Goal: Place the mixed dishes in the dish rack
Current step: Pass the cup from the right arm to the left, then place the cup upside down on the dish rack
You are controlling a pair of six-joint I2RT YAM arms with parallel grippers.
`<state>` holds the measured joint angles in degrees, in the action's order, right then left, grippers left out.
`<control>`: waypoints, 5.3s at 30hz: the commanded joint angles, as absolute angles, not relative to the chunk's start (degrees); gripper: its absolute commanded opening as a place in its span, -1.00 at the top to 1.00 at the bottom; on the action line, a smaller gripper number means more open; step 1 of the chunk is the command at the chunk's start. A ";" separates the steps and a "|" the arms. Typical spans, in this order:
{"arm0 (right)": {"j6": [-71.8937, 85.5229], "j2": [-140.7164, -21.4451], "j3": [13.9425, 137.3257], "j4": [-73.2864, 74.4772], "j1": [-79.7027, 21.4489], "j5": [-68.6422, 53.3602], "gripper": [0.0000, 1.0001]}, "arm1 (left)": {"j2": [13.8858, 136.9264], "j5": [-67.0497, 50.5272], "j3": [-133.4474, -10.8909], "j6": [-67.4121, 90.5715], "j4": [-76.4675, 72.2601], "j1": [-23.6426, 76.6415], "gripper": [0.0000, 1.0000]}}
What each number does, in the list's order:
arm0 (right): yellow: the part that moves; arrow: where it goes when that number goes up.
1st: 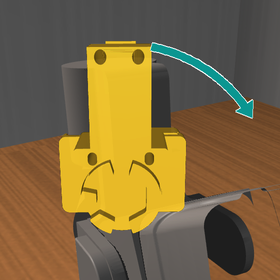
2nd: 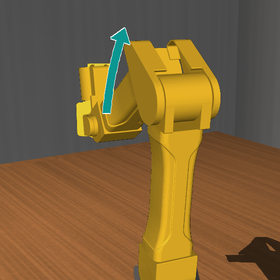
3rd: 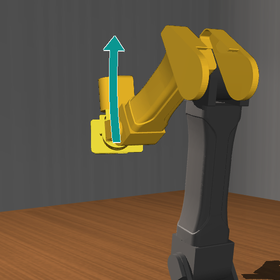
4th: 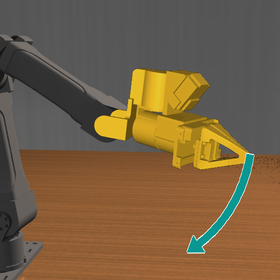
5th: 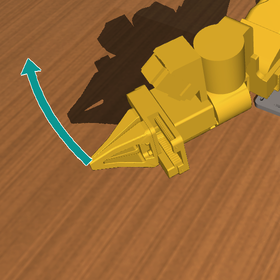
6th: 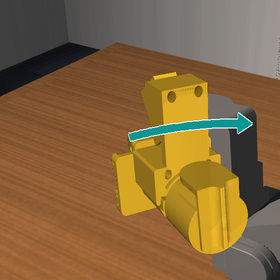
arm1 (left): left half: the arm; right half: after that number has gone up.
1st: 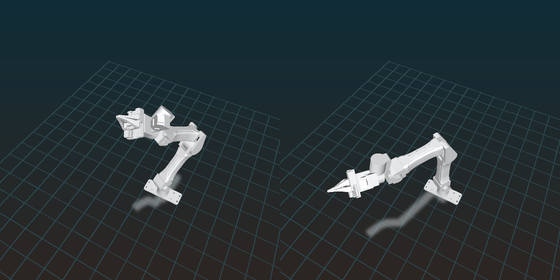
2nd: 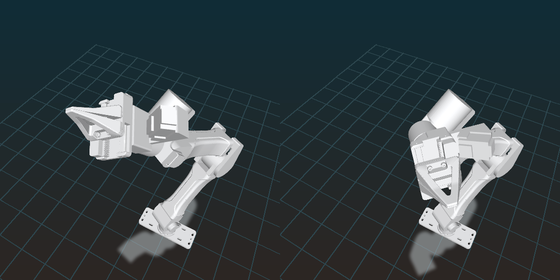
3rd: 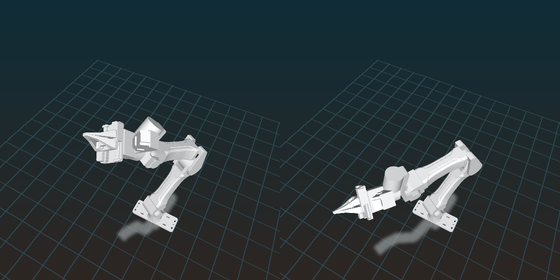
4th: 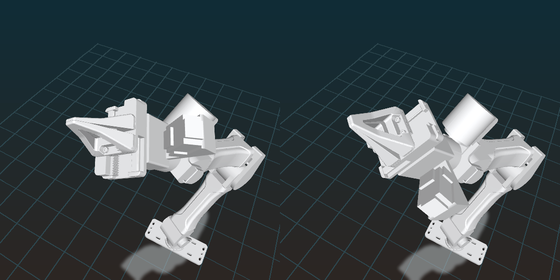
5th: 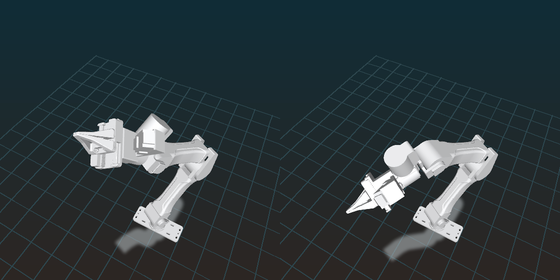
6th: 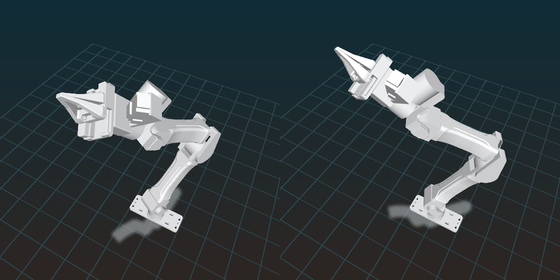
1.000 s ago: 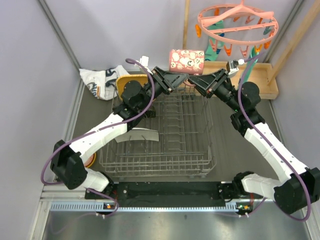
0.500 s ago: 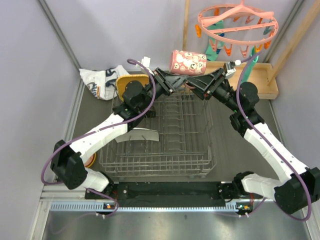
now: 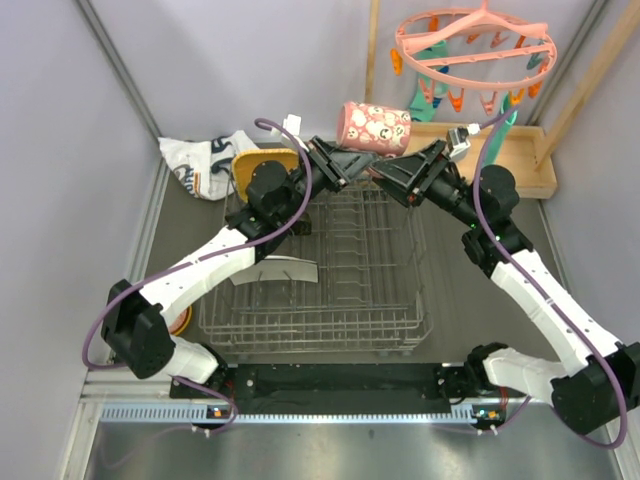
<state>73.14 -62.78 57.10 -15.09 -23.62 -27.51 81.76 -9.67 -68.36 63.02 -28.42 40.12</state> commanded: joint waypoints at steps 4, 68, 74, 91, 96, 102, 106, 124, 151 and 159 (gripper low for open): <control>71.63 -60.82 58.89 -14.68 -24.61 -26.63 -0.49 | 79.02 -8.09 -69.96 61.44 -37.27 39.99 1.00; 63.28 -51.59 53.09 1.05 11.60 -44.47 -0.59 | 96.41 14.06 -93.87 23.99 13.79 37.44 1.00; 63.11 -52.12 53.00 1.23 11.69 -44.65 -0.59 | 97.20 14.94 -94.57 23.91 16.52 37.53 1.00; 62.40 -51.68 52.56 2.90 11.69 -45.09 -0.59 | 97.47 20.30 -92.81 29.70 23.99 39.37 1.00; 61.88 -51.50 52.82 3.52 11.69 -45.09 -0.59 | 98.70 23.19 -94.04 31.64 26.27 40.08 1.00; 61.96 -51.42 52.56 3.60 11.69 -45.09 -0.59 | 99.93 26.62 -95.62 35.41 29.44 40.52 1.00; 61.96 -51.42 52.30 3.60 11.69 -45.26 -0.59 | 101.07 29.26 -97.12 37.96 30.67 41.13 1.00; 61.44 -51.42 51.86 4.66 11.69 -45.09 -0.59 | 104.50 31.81 -101.95 44.82 34.19 45.43 1.00; 60.21 -50.89 53.26 6.94 11.78 -45.44 -0.59 | 108.54 35.95 -104.41 52.38 37.79 47.55 1.00; 59.94 -50.71 53.00 7.73 11.78 -45.53 -0.59 | 110.13 35.68 -103.45 54.67 38.50 47.29 1.00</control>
<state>61.04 -52.12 52.01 8.01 11.05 -44.84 110.54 30.98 -100.51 52.77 42.37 48.07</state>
